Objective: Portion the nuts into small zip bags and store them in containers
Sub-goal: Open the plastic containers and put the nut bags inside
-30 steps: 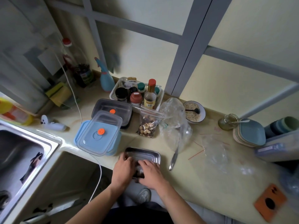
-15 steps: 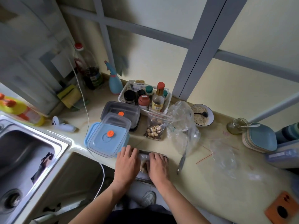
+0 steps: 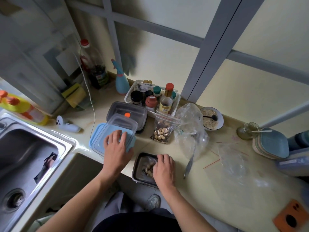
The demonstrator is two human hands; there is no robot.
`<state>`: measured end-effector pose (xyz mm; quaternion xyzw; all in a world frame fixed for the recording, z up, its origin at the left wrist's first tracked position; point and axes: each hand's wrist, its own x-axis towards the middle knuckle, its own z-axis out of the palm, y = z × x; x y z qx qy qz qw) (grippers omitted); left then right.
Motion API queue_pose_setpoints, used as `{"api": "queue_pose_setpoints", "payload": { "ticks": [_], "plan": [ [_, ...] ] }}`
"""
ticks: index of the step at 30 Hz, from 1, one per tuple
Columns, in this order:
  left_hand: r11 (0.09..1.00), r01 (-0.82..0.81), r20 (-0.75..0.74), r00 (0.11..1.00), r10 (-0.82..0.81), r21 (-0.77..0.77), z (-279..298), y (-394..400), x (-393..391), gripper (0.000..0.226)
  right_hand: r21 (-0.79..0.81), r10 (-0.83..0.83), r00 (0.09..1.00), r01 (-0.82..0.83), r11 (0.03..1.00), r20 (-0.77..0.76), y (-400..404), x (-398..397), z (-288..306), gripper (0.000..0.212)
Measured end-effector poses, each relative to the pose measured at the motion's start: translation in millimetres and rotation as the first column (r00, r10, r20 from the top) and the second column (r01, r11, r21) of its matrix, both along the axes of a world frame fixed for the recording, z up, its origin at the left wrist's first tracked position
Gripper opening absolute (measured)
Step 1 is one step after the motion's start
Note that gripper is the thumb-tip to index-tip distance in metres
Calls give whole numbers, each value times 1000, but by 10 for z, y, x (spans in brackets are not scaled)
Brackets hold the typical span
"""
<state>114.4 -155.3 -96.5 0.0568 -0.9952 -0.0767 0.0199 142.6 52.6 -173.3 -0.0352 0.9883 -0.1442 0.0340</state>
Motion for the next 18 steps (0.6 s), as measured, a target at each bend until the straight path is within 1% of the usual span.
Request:
{"api": "queue_pose_setpoints", "payload": {
  "ticks": [3, 5, 8, 10, 13, 16, 18],
  "plan": [
    [999, 36, -62, 997, -36, -5, 18, 103, 43, 46, -108, -98, 994, 92, 990, -44, -16, -86, 175, 40],
    [999, 34, -100, 994, -35, -10, 35, 177, 75, 37, -181, -144, 987, 128, 975, -78, -19, -142, 278, 45],
    [1000, -15, -157, 987, 14, -4, 85, 251, 103, 23, -298, -196, 975, 158, 941, -102, -3, -231, 350, 47],
    [999, -45, -185, 982, 44, -4, 107, 276, 107, 13, -368, -204, 974, 154, 917, -98, 16, -265, 398, 44],
    [997, -69, -231, 970, 76, 35, 123, 288, 112, 11, -438, -191, 977, 133, 889, -91, 63, -277, 480, 38],
    [996, -76, -359, 929, 90, 54, 223, 298, 101, 10, -484, -216, 973, 149, 862, -85, 109, -266, 529, 36],
    [993, -86, -457, 883, 112, 78, 388, 364, 86, 12, -515, -254, 962, 170, 840, -97, 133, -261, 571, 41]
  ]
}}
